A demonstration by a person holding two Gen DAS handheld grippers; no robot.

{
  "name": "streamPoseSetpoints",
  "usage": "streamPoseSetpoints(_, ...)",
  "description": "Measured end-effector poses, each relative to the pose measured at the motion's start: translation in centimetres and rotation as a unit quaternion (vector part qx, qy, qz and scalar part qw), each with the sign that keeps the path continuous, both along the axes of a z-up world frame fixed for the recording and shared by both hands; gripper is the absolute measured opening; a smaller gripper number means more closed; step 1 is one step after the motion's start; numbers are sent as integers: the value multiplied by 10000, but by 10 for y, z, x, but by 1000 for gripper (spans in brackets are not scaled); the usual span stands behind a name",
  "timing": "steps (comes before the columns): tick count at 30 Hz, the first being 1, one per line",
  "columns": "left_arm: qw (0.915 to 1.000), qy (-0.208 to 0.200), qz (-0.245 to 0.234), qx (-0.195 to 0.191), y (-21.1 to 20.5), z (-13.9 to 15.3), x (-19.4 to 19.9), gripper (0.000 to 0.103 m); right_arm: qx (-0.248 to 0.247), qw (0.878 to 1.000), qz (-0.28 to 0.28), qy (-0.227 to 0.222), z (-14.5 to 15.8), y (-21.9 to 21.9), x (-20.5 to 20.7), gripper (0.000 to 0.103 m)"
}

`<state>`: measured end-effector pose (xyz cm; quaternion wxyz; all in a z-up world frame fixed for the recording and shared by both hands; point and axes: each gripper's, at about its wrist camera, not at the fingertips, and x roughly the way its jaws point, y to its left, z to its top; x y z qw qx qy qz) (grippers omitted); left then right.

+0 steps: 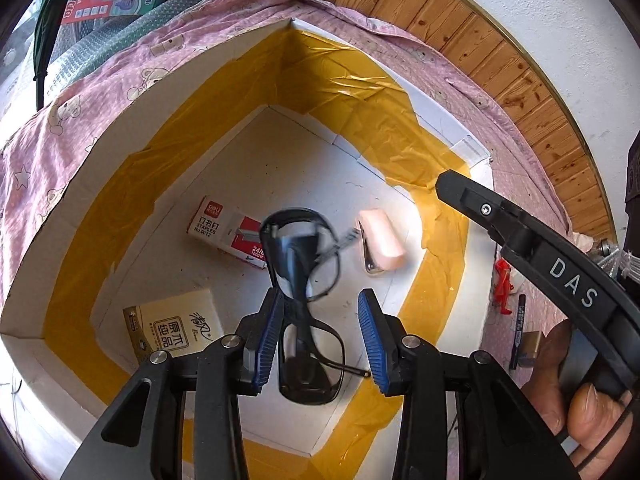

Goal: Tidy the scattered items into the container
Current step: 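Open the left gripper to drop the black glasses into the box, then withdraw both open grippers from the cardboard box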

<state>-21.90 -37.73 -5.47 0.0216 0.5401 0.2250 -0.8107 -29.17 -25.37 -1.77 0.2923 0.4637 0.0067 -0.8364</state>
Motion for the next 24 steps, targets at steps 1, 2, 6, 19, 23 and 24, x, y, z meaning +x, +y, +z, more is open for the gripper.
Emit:
streamPoseSetpoints(1,10000,42,-25,11,0,2,3,41,-72,10000,-50,9,2,6,3,31)
streamPoseSetpoints(2,10000,71,-32,7,-1,4,6,41,-139,9999,-82,1,3,10,6,31)
streamPoseSetpoints(6,9999,108,-72,2,-1,9,20,41,-371,9992,-162,-39,7,26,25,31)
streamPoseSetpoints(19,9965,526,-556,-324,27,41,72,41,-655,9977,49,-159,6,38,102,31)
streamPoseSetpoints(23,9956,596,-629,-348,31,46,87,41,-732,9970,33,-241,1,47,122,31)
streamPoseSetpoints(24,9954,604,-643,-364,33,47,91,41,-746,9969,23,-259,0,49,127,31)
